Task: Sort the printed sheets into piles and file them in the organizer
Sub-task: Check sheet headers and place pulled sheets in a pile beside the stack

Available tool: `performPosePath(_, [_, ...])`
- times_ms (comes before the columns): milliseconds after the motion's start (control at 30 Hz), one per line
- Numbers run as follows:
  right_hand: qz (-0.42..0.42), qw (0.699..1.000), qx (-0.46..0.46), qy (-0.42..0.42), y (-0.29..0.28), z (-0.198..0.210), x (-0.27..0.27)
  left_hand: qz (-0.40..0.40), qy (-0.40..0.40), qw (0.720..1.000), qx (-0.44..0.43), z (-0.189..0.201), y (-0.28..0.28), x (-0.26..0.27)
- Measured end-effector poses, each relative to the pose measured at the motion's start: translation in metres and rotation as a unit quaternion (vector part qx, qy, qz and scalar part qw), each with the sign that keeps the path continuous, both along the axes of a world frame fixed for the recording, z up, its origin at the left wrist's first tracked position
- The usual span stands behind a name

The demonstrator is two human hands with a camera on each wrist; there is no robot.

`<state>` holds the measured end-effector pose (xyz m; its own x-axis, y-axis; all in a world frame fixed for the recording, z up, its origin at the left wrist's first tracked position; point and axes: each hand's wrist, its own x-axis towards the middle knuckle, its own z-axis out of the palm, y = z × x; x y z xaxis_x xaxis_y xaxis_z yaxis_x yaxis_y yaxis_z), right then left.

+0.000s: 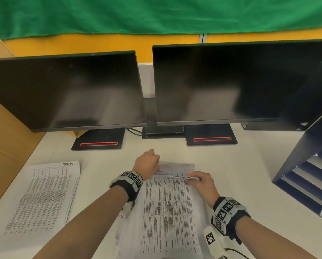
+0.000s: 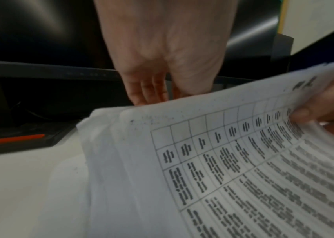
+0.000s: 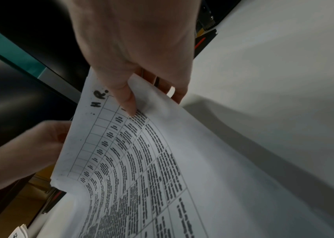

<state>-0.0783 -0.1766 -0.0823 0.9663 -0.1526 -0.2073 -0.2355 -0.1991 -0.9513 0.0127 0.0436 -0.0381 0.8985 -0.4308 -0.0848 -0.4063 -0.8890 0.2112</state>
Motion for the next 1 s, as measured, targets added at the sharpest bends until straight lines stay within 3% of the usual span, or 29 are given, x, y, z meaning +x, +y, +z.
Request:
performPosePath(133, [0.007,1.0,-0.009,-0.007,0.0,0.003,-0.002,-0.098,-0.107,0.986,0.085,0.004,-0.002,-0.003])
performPosePath(267, [0.022,1.0,-0.01,-0.005,0.0,0.006,-0.002,-0.147,-0.103,0.975,0.127,0.005,0.0,-0.007])
performPosePath(400, [0.026,1.0,-0.012,-0.005,-0.001,0.008,0.001,-0.147,-0.094,0.975,0.135,0.013,0.005,-0.011])
performPosePath(500, [0.029,0.999,-0.011,-0.008,0.0,0.012,0.002,-0.125,-0.097,0.984,0.086,0.025,0.005,-0.014])
performPosePath(600, [0.034,0.999,0.0,0.001,0.001,0.015,0.004,-0.077,-0.129,0.988,0.022,0.065,0.002,-0.012])
performPosePath(733, [0.058,0.995,-0.056,0.053,-0.001,0.003,0.005,-0.004,-0.257,0.964,-0.068,0.14,0.023,0.008])
performPosePath(800, [0.076,0.991,-0.078,0.082,-0.005,-0.013,0.008,0.032,-0.275,0.95,-0.146,0.174,0.042,0.018])
performPosePath(900, [0.079,0.99,-0.073,0.086,-0.004,-0.016,0.01,0.07,-0.231,0.933,-0.266,0.209,0.073,0.035])
performPosePath(1000, [0.081,0.993,-0.031,0.075,-0.002,-0.002,0.008,0.07,-0.12,0.951,-0.275,0.214,0.105,0.048])
